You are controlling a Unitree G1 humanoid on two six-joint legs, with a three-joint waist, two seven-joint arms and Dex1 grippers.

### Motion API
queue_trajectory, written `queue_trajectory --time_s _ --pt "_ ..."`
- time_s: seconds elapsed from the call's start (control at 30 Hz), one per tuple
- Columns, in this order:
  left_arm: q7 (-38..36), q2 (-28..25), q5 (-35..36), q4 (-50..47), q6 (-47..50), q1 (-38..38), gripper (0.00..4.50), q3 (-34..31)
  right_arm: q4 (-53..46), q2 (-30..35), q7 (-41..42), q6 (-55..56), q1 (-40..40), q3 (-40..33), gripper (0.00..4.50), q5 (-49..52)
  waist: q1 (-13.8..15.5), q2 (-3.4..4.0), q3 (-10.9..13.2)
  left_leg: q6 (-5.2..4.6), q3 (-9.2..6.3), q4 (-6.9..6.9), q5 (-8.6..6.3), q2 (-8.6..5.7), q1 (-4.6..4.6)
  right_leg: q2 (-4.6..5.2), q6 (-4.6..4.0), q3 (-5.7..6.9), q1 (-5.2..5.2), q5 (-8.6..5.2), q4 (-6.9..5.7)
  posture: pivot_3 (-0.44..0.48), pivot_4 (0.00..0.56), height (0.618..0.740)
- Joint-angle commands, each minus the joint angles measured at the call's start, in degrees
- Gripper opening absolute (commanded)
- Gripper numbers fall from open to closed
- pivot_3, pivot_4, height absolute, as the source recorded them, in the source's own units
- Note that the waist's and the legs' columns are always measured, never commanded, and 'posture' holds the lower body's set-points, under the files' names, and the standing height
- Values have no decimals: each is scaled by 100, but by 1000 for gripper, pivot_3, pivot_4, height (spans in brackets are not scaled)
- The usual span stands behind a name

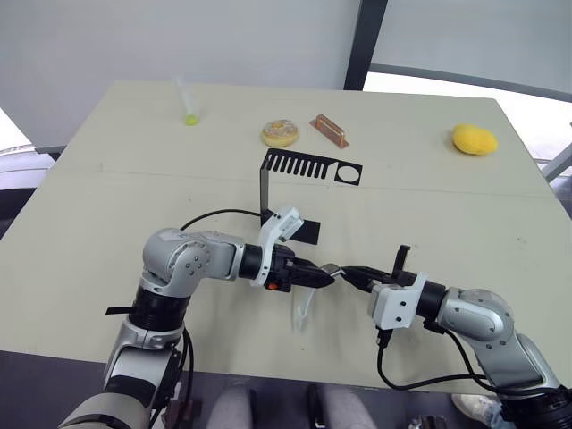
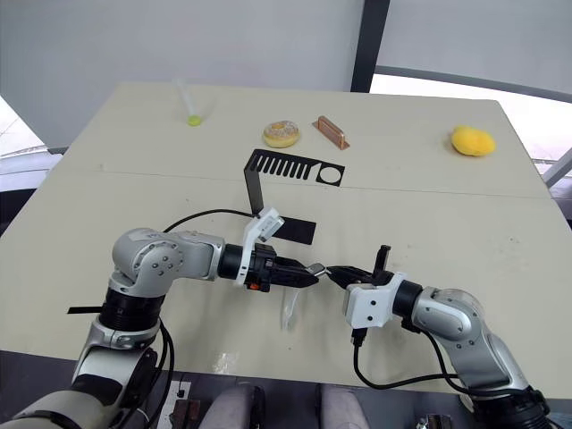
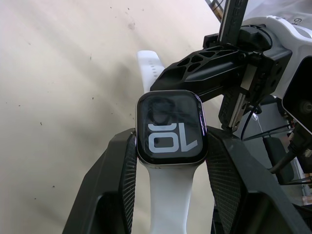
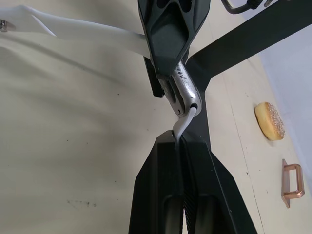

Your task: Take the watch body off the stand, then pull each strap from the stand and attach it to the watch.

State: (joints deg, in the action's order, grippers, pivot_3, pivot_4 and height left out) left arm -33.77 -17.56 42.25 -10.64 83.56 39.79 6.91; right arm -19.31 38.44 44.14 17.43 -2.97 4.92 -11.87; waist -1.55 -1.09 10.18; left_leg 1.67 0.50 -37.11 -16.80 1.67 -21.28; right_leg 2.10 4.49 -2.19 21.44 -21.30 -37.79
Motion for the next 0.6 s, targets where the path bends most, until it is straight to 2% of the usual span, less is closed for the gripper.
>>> queue_trajectory --time_s 0.03,0.37,0.47,0.53,0.6 --pt "-39 259 105 -189 -38 112 1581 294 -465 -99 -39 182 -207 213 0 169 -1 0 0 0 0 0 0 0 0 0 0 0 0 0 0 0 150 740" --pt "-128 218 166 -166 -60 95 1581 204 -588 -83 12 -198 -81 137 0 337 0 0 0 0 0 0 0 0 0 0 0 0 0 0 0 0 150 740" --pt "-373 -39 214 -231 -148 85 1581 198 -682 69 152 -480 169 -62 960 668 7 0 0 0 0 0 0 0 -1 0 0 0 0 0 0 0 150 740" --pt "-565 -190 264 -270 -251 65 1581 197 -660 174 150 -437 274 -147 1957 670 7 -1 1 2 -1 0 -1 0 -1 0 0 1 0 0 2 0 150 740" --pt "-960 -645 319 -323 -418 -12 1581 162 -658 432 239 -253 559 -428 2978 810 -3 -1 1 3 1 0 -1 -1 0 1 0 -1 0 0 2 0 150 740"
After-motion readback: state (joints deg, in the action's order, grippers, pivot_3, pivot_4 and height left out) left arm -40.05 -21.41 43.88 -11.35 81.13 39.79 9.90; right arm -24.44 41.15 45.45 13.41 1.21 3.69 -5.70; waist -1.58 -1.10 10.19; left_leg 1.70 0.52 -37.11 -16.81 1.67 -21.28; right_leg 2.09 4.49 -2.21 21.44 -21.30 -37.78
